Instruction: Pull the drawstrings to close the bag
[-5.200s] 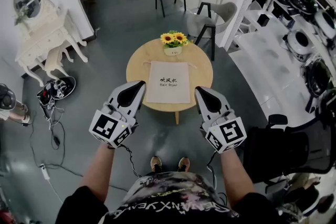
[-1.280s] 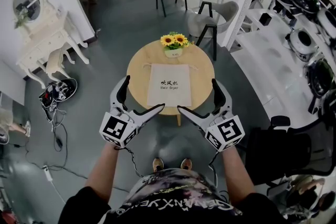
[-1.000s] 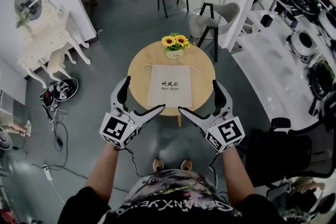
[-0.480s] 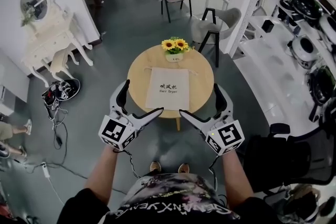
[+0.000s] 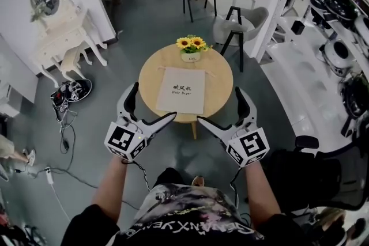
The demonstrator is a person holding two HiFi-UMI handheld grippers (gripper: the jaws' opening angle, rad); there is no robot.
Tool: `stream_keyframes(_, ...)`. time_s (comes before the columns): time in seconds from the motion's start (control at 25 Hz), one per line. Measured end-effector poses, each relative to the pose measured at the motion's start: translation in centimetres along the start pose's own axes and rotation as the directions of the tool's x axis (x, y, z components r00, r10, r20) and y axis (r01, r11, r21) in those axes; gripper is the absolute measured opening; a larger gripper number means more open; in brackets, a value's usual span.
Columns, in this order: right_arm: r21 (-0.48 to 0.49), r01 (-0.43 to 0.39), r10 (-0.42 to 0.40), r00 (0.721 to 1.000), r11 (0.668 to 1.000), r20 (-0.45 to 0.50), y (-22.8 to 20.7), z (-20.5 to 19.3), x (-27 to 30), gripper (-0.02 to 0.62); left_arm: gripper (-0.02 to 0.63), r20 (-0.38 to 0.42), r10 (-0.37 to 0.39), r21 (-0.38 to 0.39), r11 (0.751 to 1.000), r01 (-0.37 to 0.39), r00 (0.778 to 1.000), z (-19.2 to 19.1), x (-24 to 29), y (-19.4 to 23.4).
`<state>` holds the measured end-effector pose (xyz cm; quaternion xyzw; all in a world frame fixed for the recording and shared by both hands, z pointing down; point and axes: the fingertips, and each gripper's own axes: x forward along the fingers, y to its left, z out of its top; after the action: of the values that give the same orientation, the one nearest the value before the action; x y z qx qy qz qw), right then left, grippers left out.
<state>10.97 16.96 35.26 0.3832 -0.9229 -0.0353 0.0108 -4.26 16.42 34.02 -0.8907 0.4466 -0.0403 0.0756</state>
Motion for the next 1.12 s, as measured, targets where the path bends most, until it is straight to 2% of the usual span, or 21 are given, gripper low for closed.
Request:
stream_keyframes(0.32,0.0,-0.015,0.015,1.0,1.0,0.007,-1.1,-0.6,-1.1,0.584,0.586,-0.017,0.005,0.019,1.0,-0.005,1.0,-0.2,1.1,-1.8)
stream_keyframes(0.56,-0.008,-0.014,0.014,1.0,1.0,0.0,-2.0,-1.6,-0.5,0.586,0.586,-0.017,0.006,0.023,1.0,-0.006,1.0,-1.4,2.1,-1.5)
stream_keyframes(1.12,-0.008,0.01,-0.011,1.0,1.0,-0.02,-5.9,-2.9,5.5,0.585,0.586,-0.016,0.008,-0.004,1.0,-0.008,1.0,-3.8,6.9,4.2)
